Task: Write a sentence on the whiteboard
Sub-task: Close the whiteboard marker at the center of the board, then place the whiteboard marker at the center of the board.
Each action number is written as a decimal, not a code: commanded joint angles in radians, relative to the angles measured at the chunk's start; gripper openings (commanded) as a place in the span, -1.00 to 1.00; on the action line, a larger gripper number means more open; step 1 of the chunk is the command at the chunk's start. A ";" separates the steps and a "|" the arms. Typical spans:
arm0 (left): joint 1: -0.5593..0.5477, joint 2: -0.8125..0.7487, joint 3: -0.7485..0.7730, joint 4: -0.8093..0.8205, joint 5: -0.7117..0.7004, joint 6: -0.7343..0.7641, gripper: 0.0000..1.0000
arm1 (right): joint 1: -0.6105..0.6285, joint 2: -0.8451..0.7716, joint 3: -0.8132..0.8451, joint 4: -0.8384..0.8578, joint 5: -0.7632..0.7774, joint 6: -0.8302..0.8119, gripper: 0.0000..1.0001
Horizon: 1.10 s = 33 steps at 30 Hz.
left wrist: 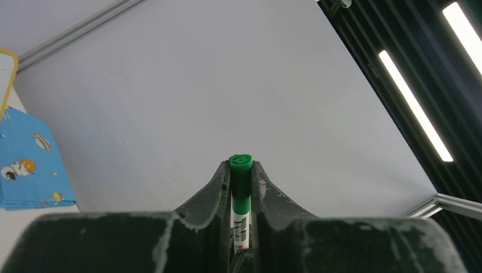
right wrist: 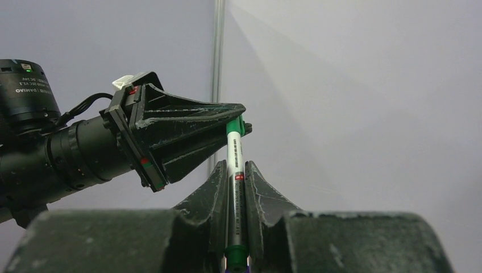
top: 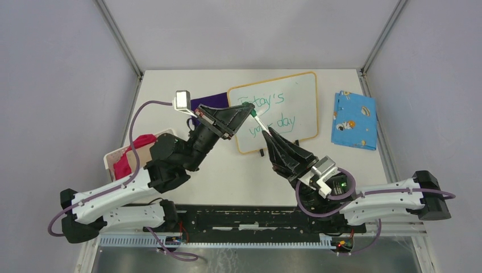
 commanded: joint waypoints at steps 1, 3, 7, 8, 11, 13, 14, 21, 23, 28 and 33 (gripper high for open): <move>-0.074 -0.028 -0.031 -0.165 0.109 0.088 -0.49 | -0.033 -0.040 0.014 -0.060 -0.007 0.049 -1.00; -0.074 -0.039 -0.025 -0.169 0.094 0.100 -0.35 | -0.032 -0.048 0.008 -0.074 -0.009 0.063 -1.00; -0.073 -0.047 -0.021 -0.171 0.083 0.106 -0.07 | -0.033 -0.056 0.001 -0.090 -0.018 0.084 -1.00; -0.074 -0.048 -0.021 -0.169 0.081 0.106 -0.01 | -0.034 -0.058 -0.001 -0.092 -0.019 0.087 -1.00; -0.073 -0.056 -0.021 -0.168 0.067 0.108 0.05 | -0.033 -0.060 -0.005 -0.100 -0.025 0.102 -1.00; -0.075 -0.063 -0.025 -0.155 0.055 0.111 0.07 | -0.033 -0.060 -0.008 -0.106 -0.030 0.113 -1.00; -0.074 -0.067 -0.026 -0.150 0.050 0.114 0.08 | -0.034 -0.060 -0.010 -0.110 -0.032 0.118 -1.00; -0.074 -0.072 -0.004 -0.127 0.018 0.160 0.12 | -0.033 -0.060 -0.013 -0.139 -0.052 0.156 -1.00; -0.073 -0.066 0.006 -0.139 0.004 0.167 0.07 | -0.034 -0.061 -0.014 -0.144 -0.056 0.161 -1.00; -0.074 -0.068 -0.003 -0.145 -0.047 0.169 -0.30 | -0.034 -0.062 -0.016 -0.162 -0.063 0.172 -1.00; -0.072 -0.071 -0.020 -0.144 -0.080 0.161 -0.65 | -0.033 -0.069 -0.026 -0.189 -0.070 0.184 -1.00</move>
